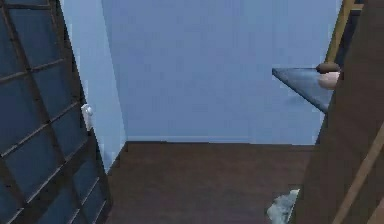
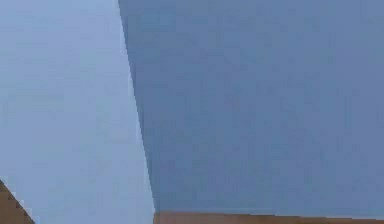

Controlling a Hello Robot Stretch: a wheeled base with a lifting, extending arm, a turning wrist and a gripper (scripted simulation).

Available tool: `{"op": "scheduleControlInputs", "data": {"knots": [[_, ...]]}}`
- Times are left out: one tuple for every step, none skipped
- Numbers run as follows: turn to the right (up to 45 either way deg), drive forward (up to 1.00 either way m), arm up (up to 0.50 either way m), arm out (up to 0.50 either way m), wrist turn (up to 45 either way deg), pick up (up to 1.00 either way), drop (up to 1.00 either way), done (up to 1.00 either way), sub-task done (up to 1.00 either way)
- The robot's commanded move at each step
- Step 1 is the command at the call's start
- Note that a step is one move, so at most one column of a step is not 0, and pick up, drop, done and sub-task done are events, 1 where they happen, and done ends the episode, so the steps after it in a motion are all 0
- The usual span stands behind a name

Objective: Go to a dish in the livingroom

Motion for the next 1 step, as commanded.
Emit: {"op": "scheduleControlInputs", "data": {"knots": [[0.0, 0.3, 0.0, 0.0, 0.0, 0.0, 0.0, 0.0, 0.0]]}}
